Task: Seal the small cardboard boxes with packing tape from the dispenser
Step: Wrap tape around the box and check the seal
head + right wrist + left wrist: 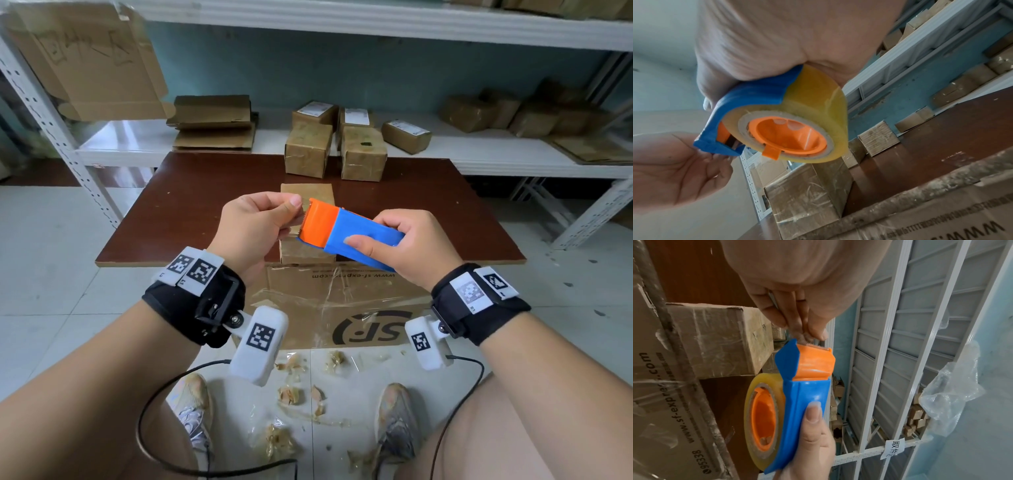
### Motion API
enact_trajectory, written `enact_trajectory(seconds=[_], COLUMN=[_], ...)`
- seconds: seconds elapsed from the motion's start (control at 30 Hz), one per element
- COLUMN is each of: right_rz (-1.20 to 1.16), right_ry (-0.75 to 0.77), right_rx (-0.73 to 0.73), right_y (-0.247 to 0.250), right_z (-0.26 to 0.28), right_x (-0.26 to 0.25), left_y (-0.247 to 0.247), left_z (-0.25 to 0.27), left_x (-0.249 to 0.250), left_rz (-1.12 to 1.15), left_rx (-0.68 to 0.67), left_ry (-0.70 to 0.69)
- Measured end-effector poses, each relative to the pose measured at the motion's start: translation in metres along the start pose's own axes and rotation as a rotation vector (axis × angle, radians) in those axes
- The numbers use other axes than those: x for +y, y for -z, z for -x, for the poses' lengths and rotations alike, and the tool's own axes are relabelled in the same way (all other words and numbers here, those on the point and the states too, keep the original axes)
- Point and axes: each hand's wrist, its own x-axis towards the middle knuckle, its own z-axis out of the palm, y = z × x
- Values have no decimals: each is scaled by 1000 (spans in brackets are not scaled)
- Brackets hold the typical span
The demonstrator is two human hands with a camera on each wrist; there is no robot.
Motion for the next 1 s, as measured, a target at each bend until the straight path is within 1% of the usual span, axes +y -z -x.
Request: enact_trajectory(seconds=[0.07, 0.13, 0.23, 0.37, 0.47, 0.53, 0.6, 0.63, 0.73, 0.83, 0.93, 1.0], right_rz=[18, 33, 76, 155, 195, 215, 269, 314, 491, 598, 654, 699], right_ry=[0, -19, -84, -107, -138, -186, -242, -268, -379, -476, -526, -555], right_rx=[5, 18, 62, 82, 88, 103, 110, 115, 144, 154, 157, 157], right_y=[0, 3, 18, 36, 45, 49, 50, 48, 39, 24, 8, 0], right_z=[1, 2, 5, 13, 18, 22, 24, 23, 12, -1, -12, -18], right_x=[5, 13, 32, 58, 74, 85, 92, 94, 90, 81, 77, 77], left_y=[-1, 5, 27, 51, 71, 82, 80, 74, 47, 24, -1, -15], left_z=[-1, -6, -12, -13, -16, -16, -10, -4, 17, 37, 55, 64], left_x=[2, 7, 21, 32, 39, 45, 47, 48, 48, 43, 33, 21], left_rz=[-3, 46, 125, 126, 170, 218, 221, 184, 72, -41, -152, -237], left_rx=[18, 81, 180, 217, 301, 319, 249, 209, 103, -10, -82, -101], left_ry=[-8, -11, -32, -123, -133, -135, -144, -161, -293, -415, -528, -572])
